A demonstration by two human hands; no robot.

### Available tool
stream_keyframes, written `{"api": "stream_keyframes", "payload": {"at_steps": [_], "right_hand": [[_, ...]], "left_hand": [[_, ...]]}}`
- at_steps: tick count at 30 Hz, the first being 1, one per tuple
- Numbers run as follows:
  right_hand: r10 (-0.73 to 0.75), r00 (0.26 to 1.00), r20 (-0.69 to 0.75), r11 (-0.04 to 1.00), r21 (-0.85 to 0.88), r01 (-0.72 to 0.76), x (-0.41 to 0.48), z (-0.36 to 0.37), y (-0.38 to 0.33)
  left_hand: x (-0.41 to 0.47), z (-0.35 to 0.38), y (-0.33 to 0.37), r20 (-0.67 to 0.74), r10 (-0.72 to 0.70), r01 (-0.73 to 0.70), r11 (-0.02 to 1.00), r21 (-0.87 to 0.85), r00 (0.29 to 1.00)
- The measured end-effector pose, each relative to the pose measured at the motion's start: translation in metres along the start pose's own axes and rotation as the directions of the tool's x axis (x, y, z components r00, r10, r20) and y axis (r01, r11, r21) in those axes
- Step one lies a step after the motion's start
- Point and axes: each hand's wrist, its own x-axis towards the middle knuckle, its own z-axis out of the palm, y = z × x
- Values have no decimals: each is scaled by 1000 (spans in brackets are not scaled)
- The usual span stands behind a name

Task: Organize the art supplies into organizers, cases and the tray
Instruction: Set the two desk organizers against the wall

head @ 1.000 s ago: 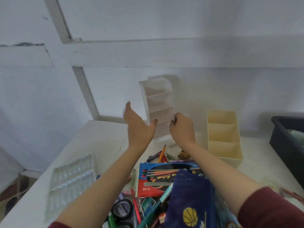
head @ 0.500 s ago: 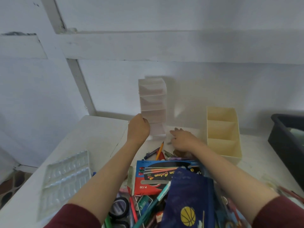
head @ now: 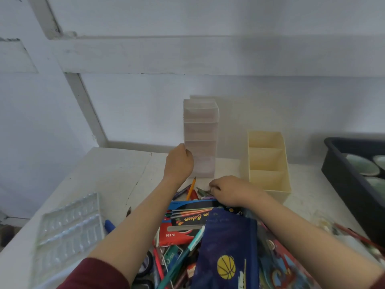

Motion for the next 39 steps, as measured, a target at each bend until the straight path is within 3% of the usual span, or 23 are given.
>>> {"api": "stream_keyframes", "payload": {"at_steps": [4, 7, 9, 12, 14, 16, 18, 20, 22, 24, 26, 30, 39], "right_hand": [[19, 993, -119, 999, 30, -15, -11, 0, -1], [13, 940, -341, 995, 100, 23, -23, -11, 2], [58, 852, -520, 977, 204, 58, -30, -21, 11], [168, 648, -743, 963, 263, 52, -39, -31, 34], [239, 575, -782, 966, 251, -59, -42, -32, 55], [322, 584, -746, 944, 298, -140, -44, -28, 69], [362, 558, -747, 927, 353, -129, -48, -25, 73], [355, 483, -801, 934, 324, -150, -51, -22, 73], [445, 517, -732, 894, 398, -205, -49, -23, 75], [584, 611, -534, 791, 544, -279, -46, -23, 80], [601, 662, -447, 756, 588, -289, -39, -21, 86], [541, 690, -480, 799, 548, -245, -30, -23, 88], [556, 710, -432, 778, 571, -263, -15, -35, 78]], "left_hand": [[-3, 3, 3, 20, 10, -10, 1000, -19, 1000], [-6, 3, 3, 28, 19, -18, 1000, -20, 999], [-8, 2, 0, 47, 24, -22, 999, -32, 999], [-11, 1, -2, 75, 30, -26, 998, -51, 997], [-13, 2, -2, 78, 36, -31, 998, -58, 996], [-16, 4, -2, 71, 38, -33, 997, -67, 997], [-18, 6, 0, 72, 44, -39, 996, -76, 996], [-20, 9, 3, 76, 55, -49, 996, -80, 996], [-23, 10, 6, 73, 61, -55, 995, -89, 995], [-25, 12, 8, 66, 72, -66, 994, -88, 995], [-26, 14, 8, 59, 70, -65, 995, -80, 996], [-26, 17, 8, 40, 58, -56, 996, -66, 998], [-27, 14, 11, 57, 81, -78, 996, -48, 995]]}}
